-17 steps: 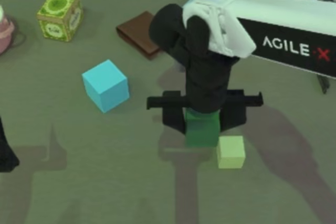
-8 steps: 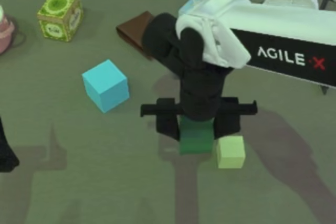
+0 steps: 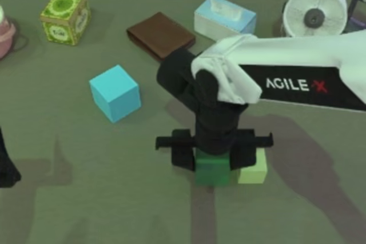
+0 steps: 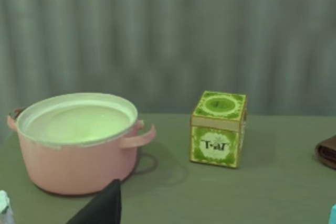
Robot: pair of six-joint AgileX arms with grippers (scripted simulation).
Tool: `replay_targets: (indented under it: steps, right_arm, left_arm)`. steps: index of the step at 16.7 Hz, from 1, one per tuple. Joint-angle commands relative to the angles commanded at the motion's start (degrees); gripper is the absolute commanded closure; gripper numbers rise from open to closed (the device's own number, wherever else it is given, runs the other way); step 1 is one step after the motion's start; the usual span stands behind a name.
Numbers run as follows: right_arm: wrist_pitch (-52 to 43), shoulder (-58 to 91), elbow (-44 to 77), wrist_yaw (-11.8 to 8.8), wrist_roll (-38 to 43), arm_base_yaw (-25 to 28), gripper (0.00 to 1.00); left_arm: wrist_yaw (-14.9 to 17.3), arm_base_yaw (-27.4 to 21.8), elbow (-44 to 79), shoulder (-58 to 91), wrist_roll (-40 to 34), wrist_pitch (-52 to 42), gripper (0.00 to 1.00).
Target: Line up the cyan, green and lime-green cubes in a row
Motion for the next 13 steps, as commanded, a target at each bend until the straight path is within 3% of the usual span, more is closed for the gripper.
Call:
replay_targets:
  steps: [2, 13]
  right_arm:
    - [0.00, 0.00, 0.00, 0.00, 0.00, 0.00, 1.00]
    - [0.00, 0.00, 0.00, 0.00, 0.00, 0.00, 0.17]
  left_arm:
    - [0.00, 0.00, 0.00, 0.00, 0.00, 0.00, 0.00]
    - [0.00, 0.00, 0.00, 0.00, 0.00, 0.00, 0.00]
